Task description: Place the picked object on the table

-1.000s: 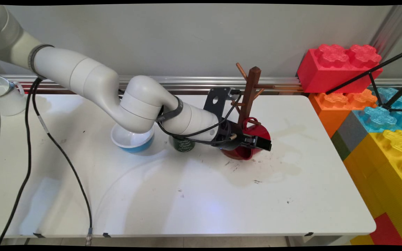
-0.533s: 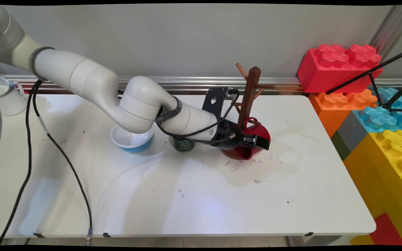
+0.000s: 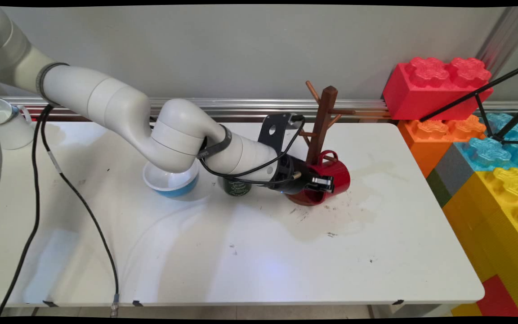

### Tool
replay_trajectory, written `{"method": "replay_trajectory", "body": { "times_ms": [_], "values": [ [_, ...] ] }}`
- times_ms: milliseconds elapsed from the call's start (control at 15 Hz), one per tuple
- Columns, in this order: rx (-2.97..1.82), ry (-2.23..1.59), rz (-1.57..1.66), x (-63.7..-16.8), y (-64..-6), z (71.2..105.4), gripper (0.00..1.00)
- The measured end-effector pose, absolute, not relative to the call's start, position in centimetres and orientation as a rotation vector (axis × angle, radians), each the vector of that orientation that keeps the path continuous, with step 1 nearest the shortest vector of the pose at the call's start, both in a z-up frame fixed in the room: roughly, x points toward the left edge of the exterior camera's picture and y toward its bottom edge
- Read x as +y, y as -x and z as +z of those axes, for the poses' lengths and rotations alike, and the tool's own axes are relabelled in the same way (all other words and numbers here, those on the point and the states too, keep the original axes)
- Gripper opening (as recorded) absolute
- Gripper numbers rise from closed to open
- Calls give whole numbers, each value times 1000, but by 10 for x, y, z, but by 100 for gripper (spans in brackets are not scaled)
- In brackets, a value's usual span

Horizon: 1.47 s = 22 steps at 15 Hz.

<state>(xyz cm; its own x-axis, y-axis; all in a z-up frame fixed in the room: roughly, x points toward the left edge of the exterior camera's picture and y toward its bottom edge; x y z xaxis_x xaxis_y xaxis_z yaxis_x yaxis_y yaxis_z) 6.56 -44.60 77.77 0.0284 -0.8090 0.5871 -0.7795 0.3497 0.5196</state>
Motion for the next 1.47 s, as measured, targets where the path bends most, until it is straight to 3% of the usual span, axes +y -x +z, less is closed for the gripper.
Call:
{"method": "replay_trajectory", "body": {
  "times_ms": [1467],
  "values": [
    [-1679,-1401,-135,-431,-62,801,0]
  ]
}}
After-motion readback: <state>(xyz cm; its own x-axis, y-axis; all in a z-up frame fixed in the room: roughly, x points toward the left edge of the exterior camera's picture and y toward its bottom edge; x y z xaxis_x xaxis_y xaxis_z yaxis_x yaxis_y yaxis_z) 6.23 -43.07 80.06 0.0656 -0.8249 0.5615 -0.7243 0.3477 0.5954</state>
